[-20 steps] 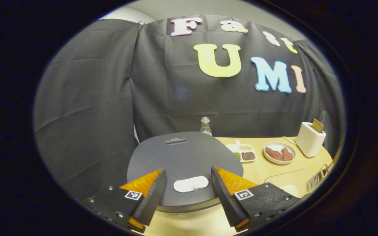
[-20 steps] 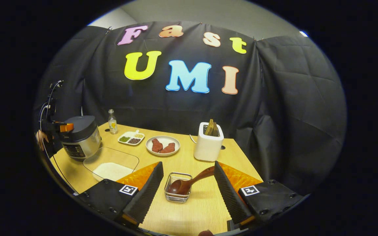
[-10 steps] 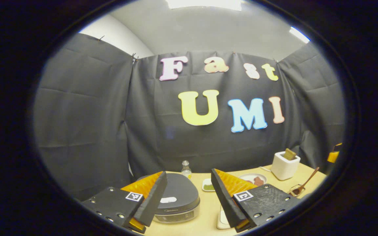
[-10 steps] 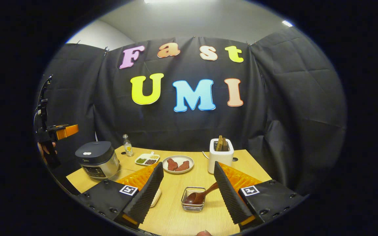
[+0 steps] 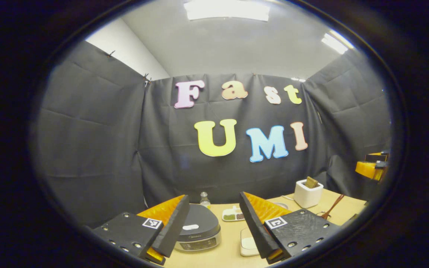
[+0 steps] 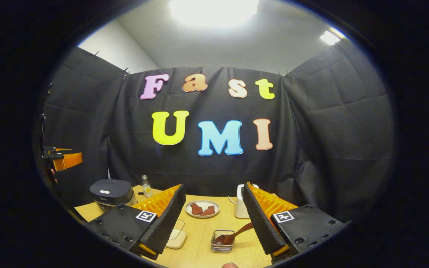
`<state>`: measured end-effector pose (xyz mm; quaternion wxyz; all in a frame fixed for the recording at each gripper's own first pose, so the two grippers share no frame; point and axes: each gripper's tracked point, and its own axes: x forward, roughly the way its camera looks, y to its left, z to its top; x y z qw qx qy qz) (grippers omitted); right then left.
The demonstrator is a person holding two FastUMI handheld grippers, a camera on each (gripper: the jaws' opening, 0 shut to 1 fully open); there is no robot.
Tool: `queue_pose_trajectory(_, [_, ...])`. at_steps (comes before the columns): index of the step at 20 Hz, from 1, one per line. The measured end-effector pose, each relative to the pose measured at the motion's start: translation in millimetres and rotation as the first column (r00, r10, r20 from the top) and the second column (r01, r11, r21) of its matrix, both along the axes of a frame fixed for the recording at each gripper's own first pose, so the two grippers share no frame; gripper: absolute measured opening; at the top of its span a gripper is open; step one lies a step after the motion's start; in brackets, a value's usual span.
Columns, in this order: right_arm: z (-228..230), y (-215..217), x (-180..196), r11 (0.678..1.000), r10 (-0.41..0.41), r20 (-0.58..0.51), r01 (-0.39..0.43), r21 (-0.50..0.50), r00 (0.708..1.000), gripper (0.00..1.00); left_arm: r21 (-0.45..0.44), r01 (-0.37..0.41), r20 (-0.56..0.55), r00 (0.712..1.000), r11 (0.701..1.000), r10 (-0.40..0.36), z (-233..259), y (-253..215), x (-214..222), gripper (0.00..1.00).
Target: Close the left gripper, press the button to open the rice cooker; take a wooden spoon from the chopstick holder with the right hand, scoop a spoonful of rice and pour it into the rice cooker, then put the wooden spoon back into the chopstick holder.
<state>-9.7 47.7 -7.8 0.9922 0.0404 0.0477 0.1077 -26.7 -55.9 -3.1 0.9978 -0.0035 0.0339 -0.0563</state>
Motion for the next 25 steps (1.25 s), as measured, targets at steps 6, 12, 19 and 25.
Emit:
queue_pose_trajectory(6, [10, 15, -26, 1.0, -0.011, 0.018, 0.011, 0.018, 1.0, 0.97, -0.011, 0.009, 0.008, 1.0, 1.0, -0.009, 3, 18, -31, 0.83])
queue_pose_trajectory(12, [13, 17, -40, 0.999, -0.014, 0.023, 0.013, 0.039, 1.0, 0.97, -0.004, -0.003, 0.032, 0.999, 1.0, 0.003, 15, 28, -40, 0.83])
queue_pose_trajectory(19, [18, 12, -39, 0.998, -0.039, 0.027, 0.038, 0.049, 0.999, 0.98, 0.001, 0.0, 0.045, 0.999, 1.0, 0.0, 16, 32, -43, 0.85])
queue_pose_trajectory(25, [18, 14, -33, 0.998, -0.054, 0.025, 0.052, 0.043, 0.998, 0.98, 0.001, 0.024, 0.053, 0.998, 1.0, -0.024, 9, 19, -28, 0.86])
